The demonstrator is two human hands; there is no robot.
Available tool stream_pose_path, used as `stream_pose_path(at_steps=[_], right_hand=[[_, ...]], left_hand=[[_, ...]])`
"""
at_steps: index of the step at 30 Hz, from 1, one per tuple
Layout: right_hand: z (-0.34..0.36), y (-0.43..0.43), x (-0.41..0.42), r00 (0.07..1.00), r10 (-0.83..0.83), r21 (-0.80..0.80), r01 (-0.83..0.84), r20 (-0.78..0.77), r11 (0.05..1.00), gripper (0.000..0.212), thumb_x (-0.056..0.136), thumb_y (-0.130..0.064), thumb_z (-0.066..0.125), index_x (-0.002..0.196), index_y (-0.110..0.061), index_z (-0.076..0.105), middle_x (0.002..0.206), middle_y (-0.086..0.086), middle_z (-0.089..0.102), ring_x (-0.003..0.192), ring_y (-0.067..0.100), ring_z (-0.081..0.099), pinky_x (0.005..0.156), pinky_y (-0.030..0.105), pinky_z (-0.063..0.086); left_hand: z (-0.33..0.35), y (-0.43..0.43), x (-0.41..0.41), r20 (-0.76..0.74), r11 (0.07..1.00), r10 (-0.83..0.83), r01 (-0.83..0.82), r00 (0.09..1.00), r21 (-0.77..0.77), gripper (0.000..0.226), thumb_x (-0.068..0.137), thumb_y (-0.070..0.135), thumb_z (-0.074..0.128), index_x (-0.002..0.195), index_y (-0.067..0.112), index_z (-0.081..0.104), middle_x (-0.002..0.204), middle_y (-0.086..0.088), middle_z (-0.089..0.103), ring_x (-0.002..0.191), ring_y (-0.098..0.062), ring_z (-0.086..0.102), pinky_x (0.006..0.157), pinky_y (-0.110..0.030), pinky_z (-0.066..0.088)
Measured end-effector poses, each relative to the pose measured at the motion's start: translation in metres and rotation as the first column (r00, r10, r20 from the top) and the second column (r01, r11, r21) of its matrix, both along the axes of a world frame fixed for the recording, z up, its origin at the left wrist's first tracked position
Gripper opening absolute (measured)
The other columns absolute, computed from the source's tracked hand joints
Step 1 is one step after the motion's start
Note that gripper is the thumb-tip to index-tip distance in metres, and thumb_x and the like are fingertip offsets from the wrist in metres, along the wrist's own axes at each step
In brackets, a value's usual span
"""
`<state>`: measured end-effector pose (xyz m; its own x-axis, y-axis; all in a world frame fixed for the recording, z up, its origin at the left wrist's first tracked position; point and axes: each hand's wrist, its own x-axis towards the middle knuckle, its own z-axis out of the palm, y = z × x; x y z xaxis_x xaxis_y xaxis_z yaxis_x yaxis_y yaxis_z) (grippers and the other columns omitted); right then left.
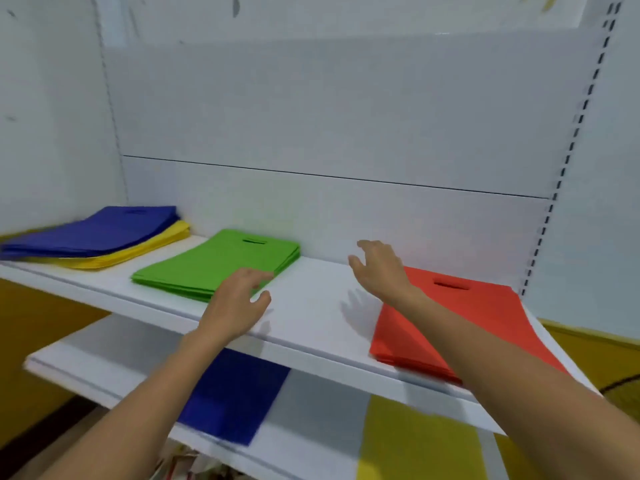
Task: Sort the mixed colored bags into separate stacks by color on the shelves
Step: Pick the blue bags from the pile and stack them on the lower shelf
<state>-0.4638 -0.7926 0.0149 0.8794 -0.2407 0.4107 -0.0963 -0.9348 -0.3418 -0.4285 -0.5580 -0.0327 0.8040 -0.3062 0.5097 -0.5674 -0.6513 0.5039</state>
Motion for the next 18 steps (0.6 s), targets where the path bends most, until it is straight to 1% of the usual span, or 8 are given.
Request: stream_pose_path(at_steps=[2,4,8,11,14,18], right_hand=[[-0.001,0.061,0.026,0.994,0.112,0.012,-0.113,0.008,0.994,0.045,0.097,-0.030,0.041,0.136,-0.006,0.043,0.136,0.015,0.046,0.128,0.031,0.038,0.106,0.041,0.032],[-0.005,0.123,0.050,0.978,0.210,0.012,-0.210,0.011,0.978,0.044,0.098,-0.030,0.041,0.133,-0.004,0.045,0.134,0.018,0.049,0.126,0.031,0.041,0.104,0.039,0.033],[-0.013,0.238,0.090,0.928,0.372,-0.015,-0.371,0.022,0.928,0.047,0.098,-0.032,0.040,0.136,-0.004,0.043,0.135,0.017,0.049,0.127,0.030,0.042,0.104,0.039,0.034],[-0.018,0.311,0.113,0.897,0.441,0.004,-0.441,0.024,0.897,0.046,0.099,-0.032,0.039,0.135,-0.005,0.043,0.134,0.017,0.049,0.125,0.031,0.042,0.103,0.040,0.035],[-0.026,0.369,0.130,0.872,0.489,0.045,-0.489,0.007,0.871,0.046,0.099,-0.032,0.038,0.137,-0.006,0.041,0.136,0.016,0.047,0.126,0.031,0.040,0.104,0.040,0.034],[-0.032,0.421,0.157,0.851,0.524,0.063,-0.522,-0.021,0.851,0.040,0.099,-0.029,0.038,0.127,-0.003,0.047,0.129,0.016,0.052,0.122,0.031,0.043,0.100,0.043,0.038]], left_hand=[[0.001,0.058,0.008,0.010,0.998,0.065,-0.065,0.998,0.025,0.031,0.087,0.012,0.058,0.118,0.015,0.062,0.114,-0.005,0.059,0.096,-0.017,0.056,0.086,-0.031,0.043],[0.002,0.119,0.014,-0.005,0.989,0.148,-0.148,0.989,0.027,0.031,0.087,0.013,0.058,0.117,0.016,0.063,0.114,-0.005,0.059,0.099,-0.017,0.057,0.087,-0.031,0.045],[0.007,0.236,0.023,-0.037,0.946,0.317,-0.314,0.948,0.074,0.031,0.089,0.019,0.055,0.118,0.023,0.061,0.119,0.002,0.058,0.102,-0.011,0.055,0.087,-0.028,0.044],[0.009,0.307,0.028,-0.025,0.909,0.409,-0.405,0.912,0.098,0.031,0.088,0.019,0.055,0.118,0.023,0.062,0.120,0.002,0.059,0.106,-0.014,0.054,0.089,-0.029,0.043],[0.008,0.357,0.034,-0.027,0.887,0.456,-0.451,0.890,0.099,0.031,0.088,0.016,0.055,0.118,0.022,0.063,0.118,0.001,0.059,0.106,-0.015,0.054,0.089,-0.029,0.043],[0.000,0.398,0.054,-0.046,0.874,0.482,-0.477,0.875,0.096,0.031,0.088,0.017,0.055,0.118,0.023,0.062,0.118,0.001,0.059,0.104,-0.012,0.053,0.088,-0.029,0.044]])
